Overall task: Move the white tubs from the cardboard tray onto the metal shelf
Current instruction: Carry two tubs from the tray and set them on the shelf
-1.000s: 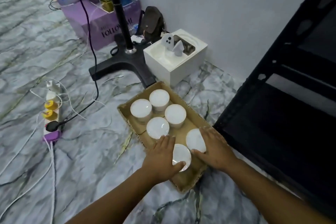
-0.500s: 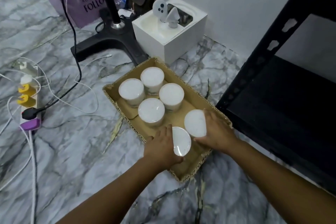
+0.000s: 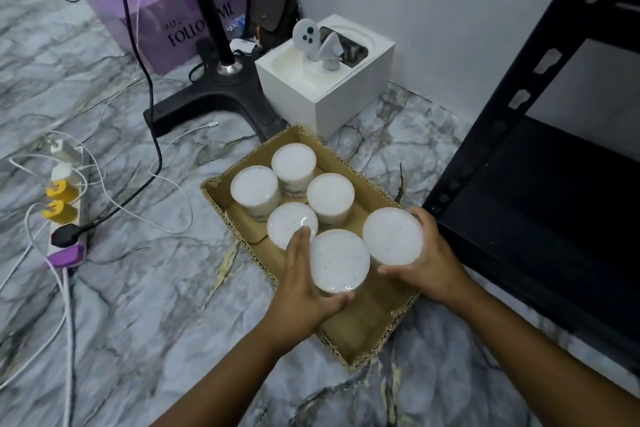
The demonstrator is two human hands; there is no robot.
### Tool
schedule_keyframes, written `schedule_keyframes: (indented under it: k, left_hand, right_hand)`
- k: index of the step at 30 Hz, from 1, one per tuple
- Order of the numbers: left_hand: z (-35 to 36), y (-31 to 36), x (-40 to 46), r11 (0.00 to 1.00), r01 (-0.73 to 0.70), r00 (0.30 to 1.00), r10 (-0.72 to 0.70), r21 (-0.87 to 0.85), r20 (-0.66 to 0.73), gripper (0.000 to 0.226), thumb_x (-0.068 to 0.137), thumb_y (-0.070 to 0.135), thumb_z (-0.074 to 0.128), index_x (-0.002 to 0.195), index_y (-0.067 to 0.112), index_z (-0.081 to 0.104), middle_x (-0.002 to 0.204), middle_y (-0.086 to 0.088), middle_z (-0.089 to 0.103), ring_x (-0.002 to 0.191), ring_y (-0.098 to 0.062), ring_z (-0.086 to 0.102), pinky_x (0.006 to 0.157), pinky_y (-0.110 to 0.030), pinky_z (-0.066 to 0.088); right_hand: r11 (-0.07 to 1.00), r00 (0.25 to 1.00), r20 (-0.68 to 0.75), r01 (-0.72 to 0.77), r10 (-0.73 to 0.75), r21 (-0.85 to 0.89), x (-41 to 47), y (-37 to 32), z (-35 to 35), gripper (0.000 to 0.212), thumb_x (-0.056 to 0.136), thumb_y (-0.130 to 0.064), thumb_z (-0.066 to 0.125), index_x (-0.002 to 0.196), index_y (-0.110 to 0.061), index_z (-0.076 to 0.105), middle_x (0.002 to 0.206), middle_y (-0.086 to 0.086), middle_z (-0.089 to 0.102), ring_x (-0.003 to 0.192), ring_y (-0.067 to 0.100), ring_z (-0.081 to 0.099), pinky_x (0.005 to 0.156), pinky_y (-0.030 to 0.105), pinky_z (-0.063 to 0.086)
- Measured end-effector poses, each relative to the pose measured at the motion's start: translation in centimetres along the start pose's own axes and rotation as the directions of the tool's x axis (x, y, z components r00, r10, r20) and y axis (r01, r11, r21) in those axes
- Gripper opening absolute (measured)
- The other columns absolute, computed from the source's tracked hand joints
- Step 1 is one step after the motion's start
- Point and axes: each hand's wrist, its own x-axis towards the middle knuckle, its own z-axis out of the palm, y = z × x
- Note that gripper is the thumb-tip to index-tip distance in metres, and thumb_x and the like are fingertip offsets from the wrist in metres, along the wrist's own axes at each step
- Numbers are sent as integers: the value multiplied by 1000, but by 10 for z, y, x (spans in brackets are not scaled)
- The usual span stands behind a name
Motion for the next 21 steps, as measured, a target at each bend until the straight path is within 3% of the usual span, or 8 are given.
schedule_keyframes:
  k: [3, 8, 12, 16, 18, 21]
  left_hand:
    - [-2, -2, -4, 999, 4, 999, -5, -38, -34, 117, 63, 51, 81, 143, 40, -5, 150, 28, -23, 136, 15, -14, 100, 3, 2]
    - [-3, 1, -9, 993, -34, 997, 26, -115, -66, 91, 62, 41, 86, 129, 50, 26, 153, 25, -14, 127, 29, -1, 87, 12, 17]
    - [-4, 2, -7, 983, 7, 996, -24, -182, -91, 98, 52, 58, 80, 131, 45, 24, 153, 26, -5, 130, 24, 9, 90, 8, 22]
    - [-6, 2, -5, 934, 59, 997, -76, -351, -33, 98, 52, 55, 80, 130, 44, 22, 135, 24, 30, 121, 12, 37, 87, -9, 46]
    - [-6, 3, -6, 921, 74, 997, -76, -382, 11, 100, 52, 53, 80, 130, 43, 20, 131, 23, 32, 117, 12, 40, 84, -13, 49]
    - [-7, 2, -5, 906, 101, 993, -64, -411, 102, 105, 56, 46, 83, 134, 45, 13, 135, 22, 30, 122, 10, 39, 93, -20, 49]
  right_hand:
    - [996, 1000, -25, 18, -16, 83, -5, -1, 2, 99, 49, -30, 93, 124, -44, 30, 123, -20, 41, 118, 10, 41, 95, 35, 42]
    - [981, 999, -27, 42, -37, 191, -9, -5, 5, 100, 45, -37, 90, 128, -33, 35, 124, -26, 43, 115, -9, 43, 88, 20, 43]
    - [974, 999, -9, 35, -34, 223, -14, -12, 4, 102, 40, -49, 84, 128, -37, 33, 124, -26, 42, 115, -9, 42, 86, 19, 42]
    - [969, 1000, -17, 16, -12, 248, -17, -13, 6, 113, 36, -47, 86, 132, -45, 27, 125, -30, 37, 117, 2, 43, 94, 30, 43]
    - [961, 1000, -19, 16, -11, 278, -17, -13, 6, 117, 35, -46, 86, 134, -48, 24, 126, -31, 35, 120, 3, 42, 97, 31, 42]
    - [943, 998, -18, 61, -58, 328, -17, -13, 4, 104, 37, -46, 86, 127, -47, 33, 129, -22, 44, 120, 0, 45, 94, 27, 44]
